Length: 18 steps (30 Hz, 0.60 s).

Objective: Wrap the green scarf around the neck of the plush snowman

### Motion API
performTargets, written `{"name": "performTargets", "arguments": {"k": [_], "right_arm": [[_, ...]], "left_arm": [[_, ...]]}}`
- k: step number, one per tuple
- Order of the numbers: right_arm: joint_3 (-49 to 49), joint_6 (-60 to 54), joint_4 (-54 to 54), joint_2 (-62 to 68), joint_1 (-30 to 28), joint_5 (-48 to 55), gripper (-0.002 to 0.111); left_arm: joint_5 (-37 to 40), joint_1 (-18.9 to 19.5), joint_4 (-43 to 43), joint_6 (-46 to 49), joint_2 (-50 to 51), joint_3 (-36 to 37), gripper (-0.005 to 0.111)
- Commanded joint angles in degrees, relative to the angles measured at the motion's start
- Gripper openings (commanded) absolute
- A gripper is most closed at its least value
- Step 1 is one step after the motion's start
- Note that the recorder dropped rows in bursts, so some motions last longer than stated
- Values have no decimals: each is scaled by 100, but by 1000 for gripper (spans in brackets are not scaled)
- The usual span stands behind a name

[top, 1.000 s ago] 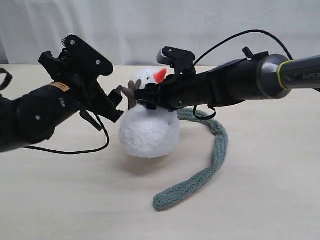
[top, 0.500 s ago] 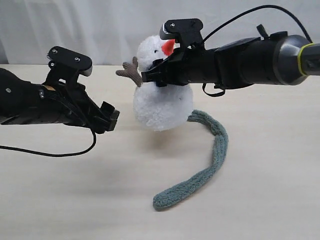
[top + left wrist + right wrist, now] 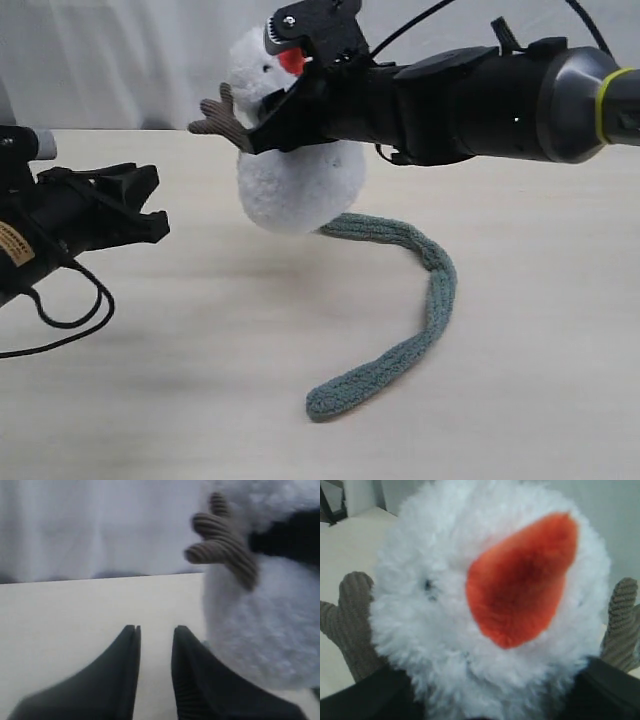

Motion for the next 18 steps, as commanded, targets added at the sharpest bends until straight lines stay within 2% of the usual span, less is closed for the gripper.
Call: {"name": "performTargets", "arguments": {"k": [1,3,4,6,7,9,11,13,17,18], "right_arm": [[-328,-69,-35,-79,301,-39,4],[-422,-69,-93,-79,412,-183,4],[-421,-69,-130,-79,412,-252,4],[-421,14,-229,-79,412,-255,4],[-421,14,-229,-79,412,-255,4],[-421,14,-229,-79,412,-371,4],[-421,14,-229,-79,412,-382,4],[-421,14,-229,-79,412,-379,4],[-421,14,-229,-79,412,-379,4],[-421,14,-229,-79,412,-379,4]], "left_arm": [[-930,782,2667,-987,-4,47,23],[-1530,1130,3420,-1120,-4,47,23],[-1584,1196,3387,-1168,-4,47,23],[-1022,1223,2437,-907,9,47,26],[-780,1223,2175,-707,9,47,31],[-588,1223,2020,-561,9,47,48],[-814,1213,2351,-376,9,37,63],[-1215,1195,2513,-262,9,37,71],[-1684,1195,2657,-383,9,37,73],[-1686,1195,2852,-942,9,37,73]]}}
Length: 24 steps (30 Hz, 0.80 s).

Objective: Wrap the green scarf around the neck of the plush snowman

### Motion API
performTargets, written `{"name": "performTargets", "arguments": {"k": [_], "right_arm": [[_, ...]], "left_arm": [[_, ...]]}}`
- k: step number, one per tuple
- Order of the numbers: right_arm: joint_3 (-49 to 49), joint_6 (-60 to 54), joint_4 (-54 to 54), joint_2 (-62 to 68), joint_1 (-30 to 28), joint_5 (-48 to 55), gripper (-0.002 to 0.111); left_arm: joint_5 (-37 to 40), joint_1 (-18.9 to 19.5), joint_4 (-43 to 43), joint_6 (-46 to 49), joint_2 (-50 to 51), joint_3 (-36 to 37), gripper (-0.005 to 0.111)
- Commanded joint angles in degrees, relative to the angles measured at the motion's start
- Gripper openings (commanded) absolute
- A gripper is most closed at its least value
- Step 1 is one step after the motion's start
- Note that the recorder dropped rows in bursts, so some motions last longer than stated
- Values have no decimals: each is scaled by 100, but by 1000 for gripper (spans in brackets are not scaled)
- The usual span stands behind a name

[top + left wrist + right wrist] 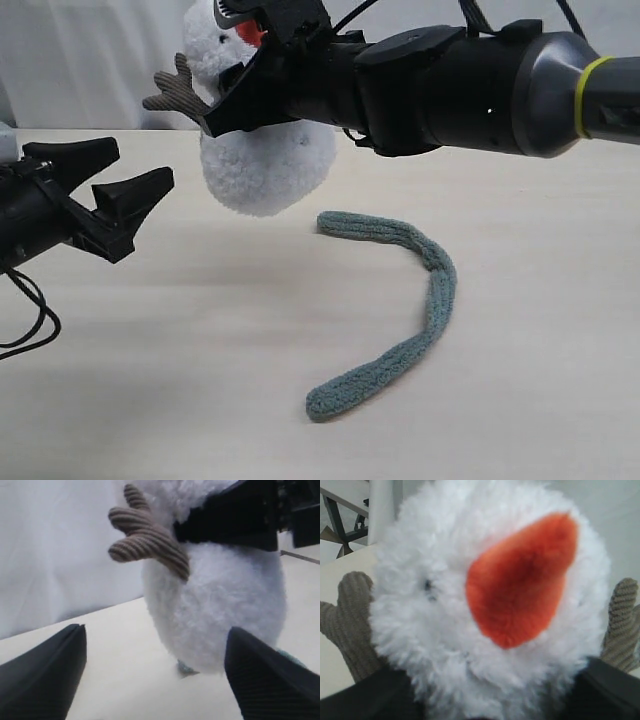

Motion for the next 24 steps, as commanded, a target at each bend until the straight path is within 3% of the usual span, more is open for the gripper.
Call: {"name": "performTargets", "arguments": {"k": [1,3,8,16,24], "right_arm": [[-38,26,-129,-79,7,-25,4],[-52,39,-195,-79,7,-25,4],[-74,84,-195,-79,7,-15,4],[-74,139,-195,-79,7,86,4],[-74,139,-211,-69,7,109,4]], "left_arm": [[-390,-10,423,-1152,9,-11,72],[-257,-10,799,-1785,50,-92,72],[-725,-118,993,-1425,744,-364,72],[-754,-308,1316,-1139,2091,-1153,72],[-754,-476,1417,-1133,2260,-1698,72]]}}
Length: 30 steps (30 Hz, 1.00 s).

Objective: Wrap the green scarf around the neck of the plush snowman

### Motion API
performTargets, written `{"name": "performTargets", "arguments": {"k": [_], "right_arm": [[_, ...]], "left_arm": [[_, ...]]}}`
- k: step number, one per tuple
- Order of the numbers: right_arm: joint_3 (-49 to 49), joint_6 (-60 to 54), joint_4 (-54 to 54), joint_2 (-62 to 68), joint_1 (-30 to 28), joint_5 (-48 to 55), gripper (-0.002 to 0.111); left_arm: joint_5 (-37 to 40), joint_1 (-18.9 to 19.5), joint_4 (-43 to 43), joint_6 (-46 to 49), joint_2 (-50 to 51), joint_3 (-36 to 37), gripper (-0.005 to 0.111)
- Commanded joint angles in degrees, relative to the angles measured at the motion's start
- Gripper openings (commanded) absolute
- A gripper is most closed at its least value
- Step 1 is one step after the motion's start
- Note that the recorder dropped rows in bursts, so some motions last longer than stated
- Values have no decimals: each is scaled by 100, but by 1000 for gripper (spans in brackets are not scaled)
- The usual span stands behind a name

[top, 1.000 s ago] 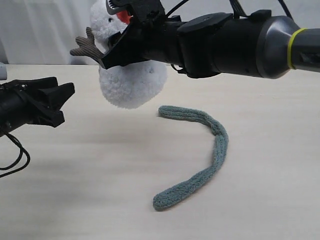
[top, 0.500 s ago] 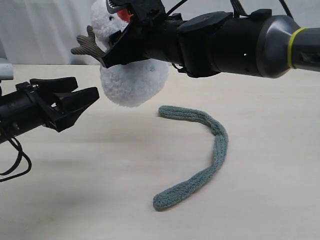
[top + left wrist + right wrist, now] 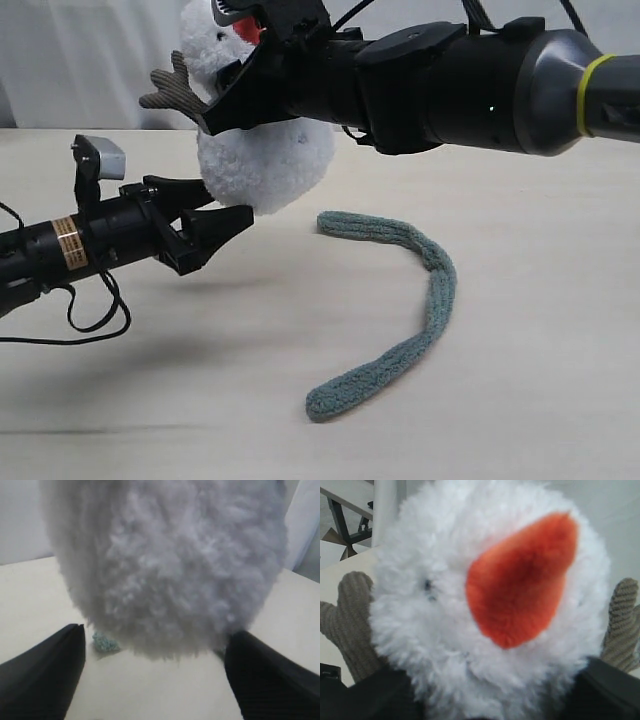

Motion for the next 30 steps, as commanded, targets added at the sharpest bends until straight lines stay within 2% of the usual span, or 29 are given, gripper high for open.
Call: {"name": "performTargets", "arguments": {"k": [1,14,16,18,21,23,30], "right_arm": [[-59,20,-129,-45,7,51,4],[-59,20,-188,45,7,51,4],[-59,35,-188,43,7,51,4],[-59,35,-188,43,7,51,4],[-59,35,-188,43,7,51,4],[-59,35,-188,43,7,51,4],[-59,112,-171,43,7,90,4]], "left_arm": [[-92,-46,78,-3,20,-147,72],[-92,-46,344,-71,-374,-156,73],[-92,-46,463,154,-374,-156,73],[-92,-46,452,468,-363,-156,81],[-92,-46,349,338,-363,-156,97],[-92,-46,197,292,-363,-156,104],[-92,-103,-51,183,-363,-212,105]]}}
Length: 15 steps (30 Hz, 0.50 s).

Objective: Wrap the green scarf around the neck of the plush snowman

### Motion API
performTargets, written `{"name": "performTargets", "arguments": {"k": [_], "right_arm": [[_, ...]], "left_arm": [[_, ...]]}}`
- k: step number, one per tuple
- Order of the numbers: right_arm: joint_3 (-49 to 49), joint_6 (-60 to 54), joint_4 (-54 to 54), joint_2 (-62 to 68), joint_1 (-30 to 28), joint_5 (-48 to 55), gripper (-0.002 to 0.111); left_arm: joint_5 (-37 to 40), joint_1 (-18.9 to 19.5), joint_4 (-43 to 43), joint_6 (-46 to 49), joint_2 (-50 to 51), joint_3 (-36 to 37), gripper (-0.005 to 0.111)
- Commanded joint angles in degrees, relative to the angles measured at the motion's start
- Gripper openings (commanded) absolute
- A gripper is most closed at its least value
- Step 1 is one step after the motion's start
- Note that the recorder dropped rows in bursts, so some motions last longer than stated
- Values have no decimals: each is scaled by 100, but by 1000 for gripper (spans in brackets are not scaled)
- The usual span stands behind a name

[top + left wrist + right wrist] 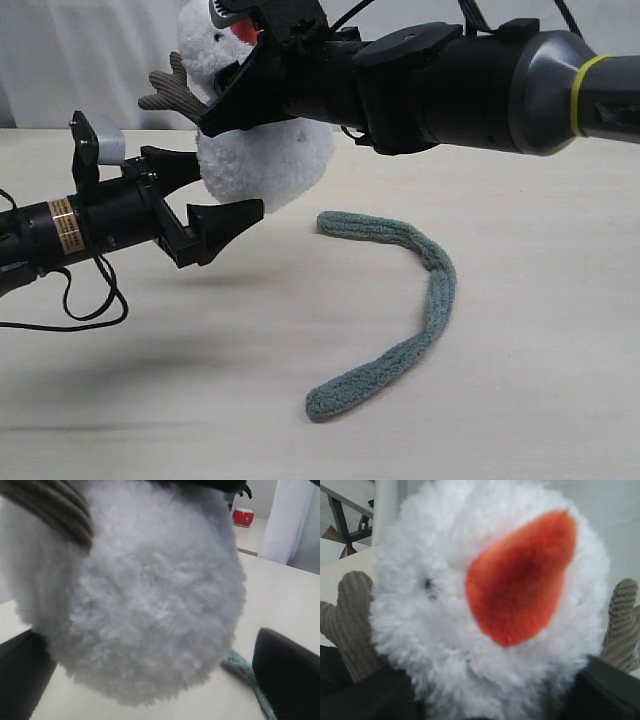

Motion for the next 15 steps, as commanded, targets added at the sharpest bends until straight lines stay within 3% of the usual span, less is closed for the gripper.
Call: {"name": "performTargets", "arguments": {"k": [1,4,9,15], "right_arm": [[-9,120,-43,-3,7,70,4],[-9,185,-43,-3,7,70,4],[-9,258,-43,-3,7,94,4],[-9,258,-43,-3,7,94,4]], "left_arm": [[-132,-99,-412,-169,-70,-71,105],[-132,-288,-524,62,-47,-71,105],[-132,-456,-1691,-16,-47,-71,105],[-132,-446,-1477,-12,-36,-129,105]]}}
